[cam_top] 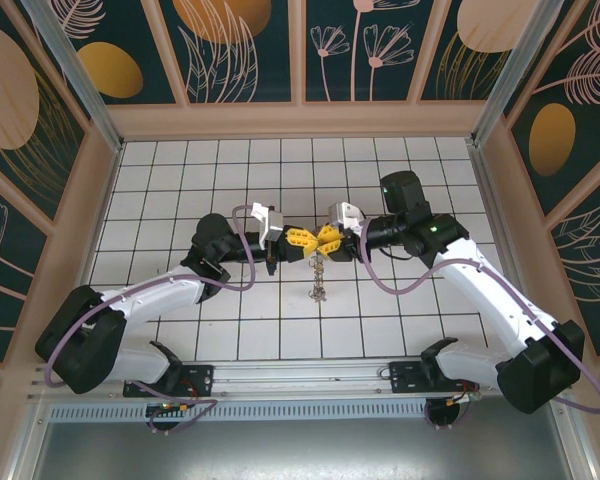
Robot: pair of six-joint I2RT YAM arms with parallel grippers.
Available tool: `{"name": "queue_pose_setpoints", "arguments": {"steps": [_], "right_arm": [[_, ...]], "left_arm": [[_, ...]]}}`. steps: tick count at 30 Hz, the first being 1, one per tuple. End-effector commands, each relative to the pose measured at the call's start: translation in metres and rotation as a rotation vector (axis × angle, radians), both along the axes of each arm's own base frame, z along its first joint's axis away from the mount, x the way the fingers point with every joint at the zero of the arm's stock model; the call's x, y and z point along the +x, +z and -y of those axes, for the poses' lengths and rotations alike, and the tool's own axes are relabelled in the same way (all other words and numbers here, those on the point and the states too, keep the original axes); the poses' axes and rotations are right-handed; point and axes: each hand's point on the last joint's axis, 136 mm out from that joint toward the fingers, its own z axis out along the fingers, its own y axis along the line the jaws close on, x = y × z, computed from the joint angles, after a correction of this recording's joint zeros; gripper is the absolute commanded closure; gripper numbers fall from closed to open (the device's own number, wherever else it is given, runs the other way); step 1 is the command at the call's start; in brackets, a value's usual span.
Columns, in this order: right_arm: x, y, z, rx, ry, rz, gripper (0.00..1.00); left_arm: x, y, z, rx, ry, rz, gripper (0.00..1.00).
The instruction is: Put the keys on the keyring
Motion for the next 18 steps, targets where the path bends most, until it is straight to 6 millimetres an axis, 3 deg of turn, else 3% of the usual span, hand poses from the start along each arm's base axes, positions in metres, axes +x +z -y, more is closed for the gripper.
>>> {"name": "queue_pose_setpoints", "arguments": {"steps": [1,2,5,8,12,18], "right_arm": [[0.005,-0.008,-0.002,-0.002,-0.011,-0.01,0.76],[0.005,-0.008,-0.002,-0.003,-0.016,-0.009,0.77],[0.008,-0.006,-0.001,-0.002,-0.024,0.003,1.0],[0.008,-0.007,0.0,-0.022,-0.024,0.01,1.0],[0.007,-0.014,0.004,-0.103,-0.011,0.016,1.0],[0.008,-0.013,0.006,-0.156,-0.007,0.045,1.0]], "left_arm": [[-0.009,0.029,-0.004,-0.095,-0.014,0.097,1.0],[-0.009,0.029,-0.004,-0.094,-0.017,0.098,1.0],[-0.011,0.025,-0.003,-0.079,-0.029,0.084,1.0],[-0.012,0.013,-0.001,-0.009,-0.041,0.07,1.0],[-0.016,-0.025,-0.001,0.251,-0.079,0.102,0.91],[-0.01,-0.06,-0.011,0.516,-0.075,0.063,0.89]]}}
